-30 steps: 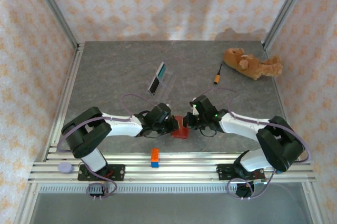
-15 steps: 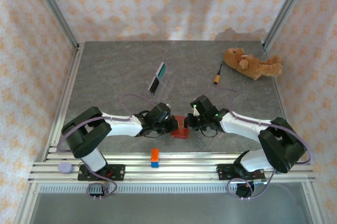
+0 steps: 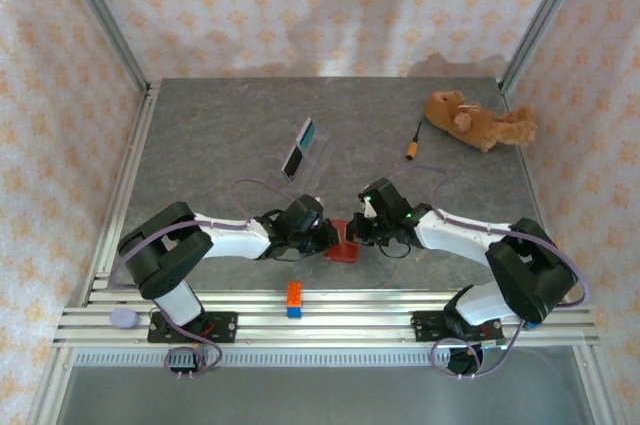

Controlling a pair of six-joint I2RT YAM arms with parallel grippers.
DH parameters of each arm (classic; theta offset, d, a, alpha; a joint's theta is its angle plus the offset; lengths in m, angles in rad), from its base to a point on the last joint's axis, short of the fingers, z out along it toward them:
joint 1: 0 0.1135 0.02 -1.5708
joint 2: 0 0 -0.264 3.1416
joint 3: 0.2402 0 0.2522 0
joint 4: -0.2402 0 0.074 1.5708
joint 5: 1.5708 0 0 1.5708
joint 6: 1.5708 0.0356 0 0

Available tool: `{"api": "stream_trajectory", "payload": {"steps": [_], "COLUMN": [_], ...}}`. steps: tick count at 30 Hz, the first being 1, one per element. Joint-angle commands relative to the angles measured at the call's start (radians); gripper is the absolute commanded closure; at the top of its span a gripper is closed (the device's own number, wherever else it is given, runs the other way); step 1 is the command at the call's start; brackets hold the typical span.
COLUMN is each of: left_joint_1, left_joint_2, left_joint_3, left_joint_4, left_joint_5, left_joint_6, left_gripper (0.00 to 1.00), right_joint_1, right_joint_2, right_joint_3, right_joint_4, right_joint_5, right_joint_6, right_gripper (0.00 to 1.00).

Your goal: Put the credit cards into the card holder

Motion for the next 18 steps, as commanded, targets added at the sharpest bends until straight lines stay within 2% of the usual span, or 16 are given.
{"api": "stream_trajectory", "payload": {"steps": [1,12,18], "left_joint_1": [0.012,0.012,0.012], "left_joint_2": [0.03,0.027,0.024], "left_joint_3": [-0.032,-0.035,-0.038], "left_joint_4": [-0.029,-0.027,-0.029], "left_joint_5": [-0.024,-0.025,-0.027], "left_joint_6": [-0.005,-0.006,-0.005], "left_gripper": [0.89,0.89,0.89], "right_joint_1": [-0.002,-0.001,-0.002], "right_joint_2": [0.013,0.067,0.049], "right_joint_3": [0.018,-0.015,-0.02], "right_joint_4": [0.008,0.065,0.029], "right_joint_5": [0.021,0.017,0.044], "right_joint_6": [-0.001,0.007,-0.016], "right_gripper": [1.0,1.0,1.0]}}
